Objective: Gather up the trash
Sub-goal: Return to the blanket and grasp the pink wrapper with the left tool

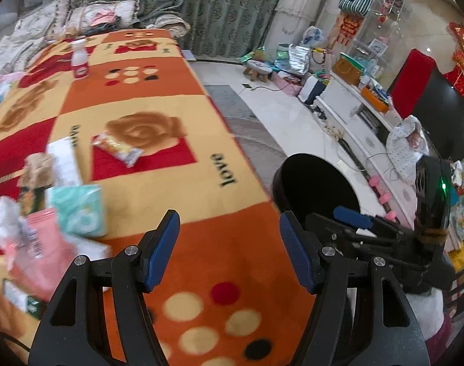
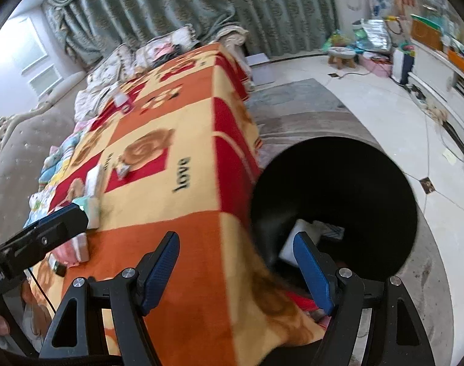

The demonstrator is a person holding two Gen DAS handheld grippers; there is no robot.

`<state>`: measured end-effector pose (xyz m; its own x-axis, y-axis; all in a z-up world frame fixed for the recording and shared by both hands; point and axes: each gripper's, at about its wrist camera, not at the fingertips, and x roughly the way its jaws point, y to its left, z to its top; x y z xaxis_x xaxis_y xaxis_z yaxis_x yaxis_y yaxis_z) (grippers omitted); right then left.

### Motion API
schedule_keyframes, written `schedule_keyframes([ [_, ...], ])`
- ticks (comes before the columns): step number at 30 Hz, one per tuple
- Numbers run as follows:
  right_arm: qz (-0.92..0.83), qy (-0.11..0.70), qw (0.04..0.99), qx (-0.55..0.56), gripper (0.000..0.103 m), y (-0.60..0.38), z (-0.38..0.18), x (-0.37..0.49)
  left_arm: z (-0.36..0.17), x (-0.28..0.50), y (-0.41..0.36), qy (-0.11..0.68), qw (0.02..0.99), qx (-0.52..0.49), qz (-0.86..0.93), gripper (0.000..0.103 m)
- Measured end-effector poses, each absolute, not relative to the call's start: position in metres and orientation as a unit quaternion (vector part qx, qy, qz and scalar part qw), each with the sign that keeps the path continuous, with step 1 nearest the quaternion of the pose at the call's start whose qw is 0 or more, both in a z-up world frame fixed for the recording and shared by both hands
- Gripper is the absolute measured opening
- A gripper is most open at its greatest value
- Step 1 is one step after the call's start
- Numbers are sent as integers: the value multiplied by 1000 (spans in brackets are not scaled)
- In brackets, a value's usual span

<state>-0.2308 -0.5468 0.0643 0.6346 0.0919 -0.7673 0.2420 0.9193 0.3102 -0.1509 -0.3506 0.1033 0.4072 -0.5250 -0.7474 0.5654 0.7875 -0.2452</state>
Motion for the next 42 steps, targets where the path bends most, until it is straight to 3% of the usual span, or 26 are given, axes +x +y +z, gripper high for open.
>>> schedule_keyframes([
  [15, 71, 456, 875, 149, 75, -427, 61, -186, 97, -143, -205, 454, 863, 10, -221, 67],
  [32, 95, 467, 868, 138, 77, -404, 62, -173, 43, -104, -205, 494, 845, -46, -202, 65],
  [34, 99, 469, 867, 138, 77, -402, 61, -171, 44, -104, -205, 496, 842, -43, -209, 36],
  [42, 153, 468, 864, 102, 77, -369, 64, -162, 90, -113, -170, 467, 858, -16, -214, 31],
])
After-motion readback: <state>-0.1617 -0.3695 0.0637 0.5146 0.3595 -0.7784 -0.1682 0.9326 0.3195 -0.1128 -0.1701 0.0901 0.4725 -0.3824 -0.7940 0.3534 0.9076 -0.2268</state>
